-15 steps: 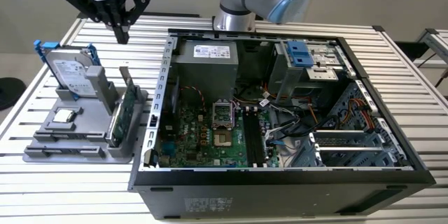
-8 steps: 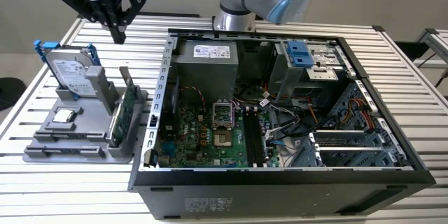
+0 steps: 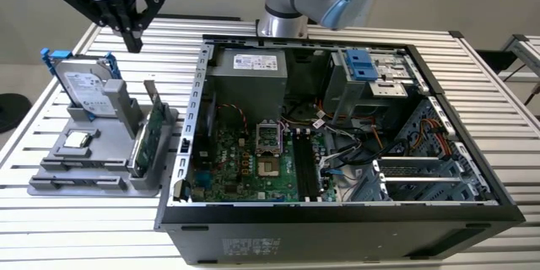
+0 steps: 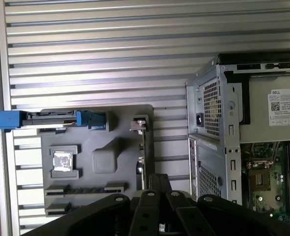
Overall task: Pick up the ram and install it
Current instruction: 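Reach for the ram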
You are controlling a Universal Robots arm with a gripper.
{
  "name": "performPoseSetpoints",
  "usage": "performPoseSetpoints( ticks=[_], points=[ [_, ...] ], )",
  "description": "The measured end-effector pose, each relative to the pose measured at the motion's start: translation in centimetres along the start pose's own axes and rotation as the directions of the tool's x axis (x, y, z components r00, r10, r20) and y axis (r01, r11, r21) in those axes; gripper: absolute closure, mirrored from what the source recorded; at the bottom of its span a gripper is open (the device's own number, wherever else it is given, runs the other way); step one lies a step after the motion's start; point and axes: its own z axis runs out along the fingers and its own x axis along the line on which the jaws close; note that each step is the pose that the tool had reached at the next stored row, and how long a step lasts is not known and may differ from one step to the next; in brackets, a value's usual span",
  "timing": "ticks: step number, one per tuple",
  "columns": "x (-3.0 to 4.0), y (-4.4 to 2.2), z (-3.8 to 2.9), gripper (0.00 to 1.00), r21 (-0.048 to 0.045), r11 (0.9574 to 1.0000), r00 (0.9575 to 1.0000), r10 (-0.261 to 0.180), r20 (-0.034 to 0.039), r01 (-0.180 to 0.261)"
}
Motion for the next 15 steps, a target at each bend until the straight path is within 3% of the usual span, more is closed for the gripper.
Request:
performPoseSetpoints(
  ticks=[15],
  points=[
    [2.60,-0.19,-0.02,1.00,0.0000,1.0000,1.0000,0.000,0.0000,0.000]
  ],
)
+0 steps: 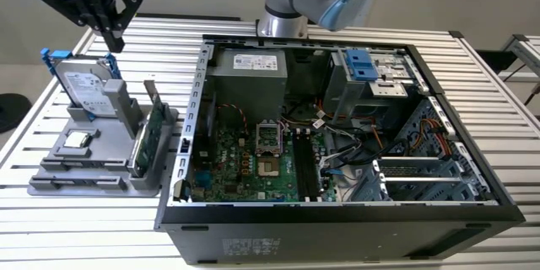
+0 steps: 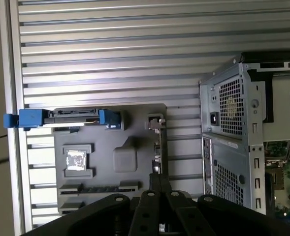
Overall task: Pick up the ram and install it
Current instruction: 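Reach for the ram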
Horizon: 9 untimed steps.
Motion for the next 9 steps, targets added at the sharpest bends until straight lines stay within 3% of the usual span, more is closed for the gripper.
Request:
performPoseSetpoints(
  ticks=[9],
  points=[
    [1.45,-0.10,-0.01,1.00,0.0000,1.0000,1.0000,0.000,0.0000,0.000]
  ],
)
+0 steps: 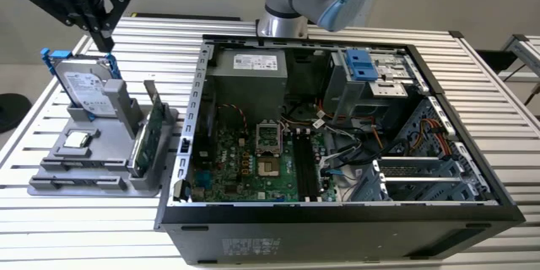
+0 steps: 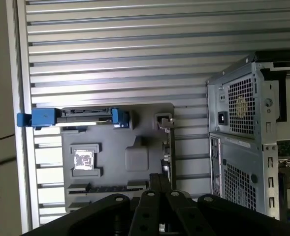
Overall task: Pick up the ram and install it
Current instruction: 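Reach for the ram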
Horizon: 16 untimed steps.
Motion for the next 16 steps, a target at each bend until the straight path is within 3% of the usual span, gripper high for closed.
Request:
performPoseSetpoints(
  ticks=[16],
  points=[
    [2.52,-0.18,-0.02,1.00,0.0000,1.0000,1.0000,0.000,0.0001,0.000]
  ],
)
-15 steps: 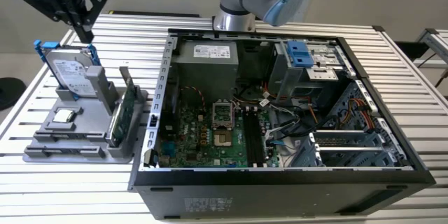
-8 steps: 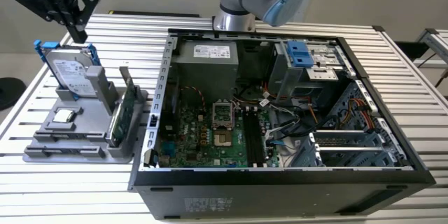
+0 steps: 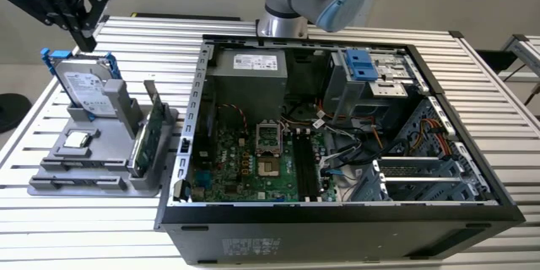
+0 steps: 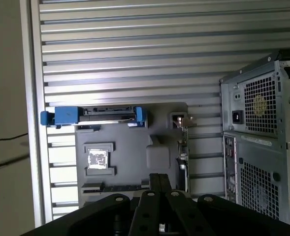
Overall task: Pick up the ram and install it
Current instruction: 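Reach for the ram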
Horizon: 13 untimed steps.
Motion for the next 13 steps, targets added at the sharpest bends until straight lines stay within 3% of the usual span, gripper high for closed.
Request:
performPoseSetpoints(
  ticks=[13],
  points=[
    [2.23,-0.16,-0.02,1.00,0.0000,1.0000,1.0000,0.000,0.0000,0.000]
  ],
)
